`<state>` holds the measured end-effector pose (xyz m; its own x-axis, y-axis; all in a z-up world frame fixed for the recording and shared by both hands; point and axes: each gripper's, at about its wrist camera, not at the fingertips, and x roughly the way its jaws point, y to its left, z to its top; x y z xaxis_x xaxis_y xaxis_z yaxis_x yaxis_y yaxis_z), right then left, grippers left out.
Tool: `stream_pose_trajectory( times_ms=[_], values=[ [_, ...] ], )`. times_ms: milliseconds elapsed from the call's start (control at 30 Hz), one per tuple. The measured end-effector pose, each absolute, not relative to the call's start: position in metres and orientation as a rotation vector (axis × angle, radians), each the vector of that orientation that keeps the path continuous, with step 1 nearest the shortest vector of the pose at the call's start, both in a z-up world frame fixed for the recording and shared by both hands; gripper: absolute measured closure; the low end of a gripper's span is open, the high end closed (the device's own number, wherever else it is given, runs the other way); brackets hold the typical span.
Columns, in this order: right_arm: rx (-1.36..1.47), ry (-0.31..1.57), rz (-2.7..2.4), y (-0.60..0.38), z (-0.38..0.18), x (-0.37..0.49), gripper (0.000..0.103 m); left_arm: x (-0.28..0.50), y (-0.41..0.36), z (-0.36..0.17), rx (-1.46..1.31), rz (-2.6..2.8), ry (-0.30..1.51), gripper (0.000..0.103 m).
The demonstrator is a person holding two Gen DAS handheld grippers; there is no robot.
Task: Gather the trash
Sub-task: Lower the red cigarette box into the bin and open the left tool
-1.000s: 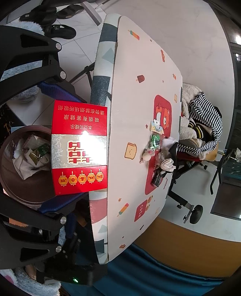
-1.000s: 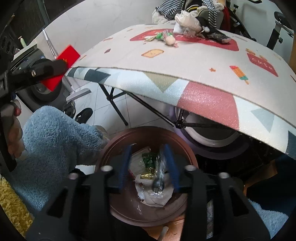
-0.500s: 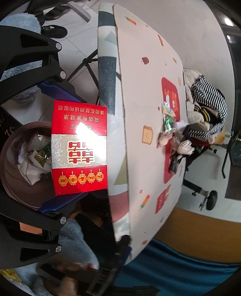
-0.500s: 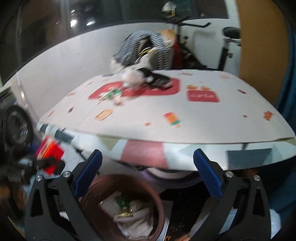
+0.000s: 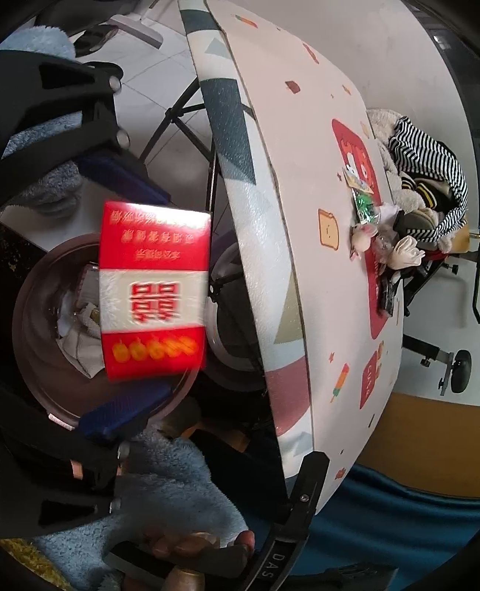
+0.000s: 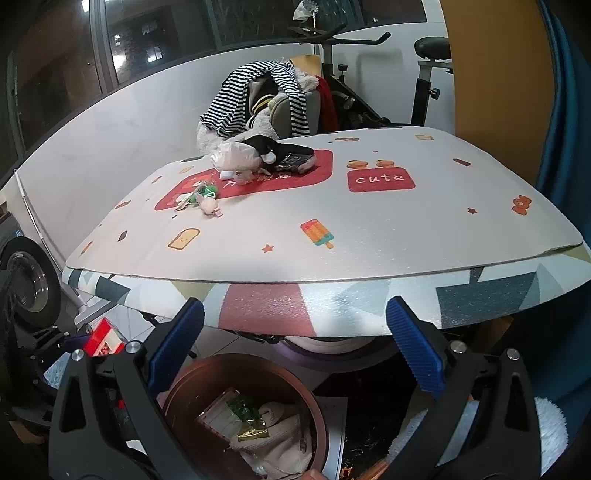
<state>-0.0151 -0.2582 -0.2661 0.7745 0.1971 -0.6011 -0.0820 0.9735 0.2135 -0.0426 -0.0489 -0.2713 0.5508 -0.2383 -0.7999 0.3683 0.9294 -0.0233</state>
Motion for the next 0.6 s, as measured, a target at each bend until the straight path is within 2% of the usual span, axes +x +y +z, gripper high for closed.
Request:
stream_pose_trajectory(
  times_ms=[600],
  values=[
    [0.171,0.678,0.164,-0.253,-0.266,-0.016,0.006,-0.035,-0.019,-0.249,0.019,-0.266,0.872,0.006]
  ],
)
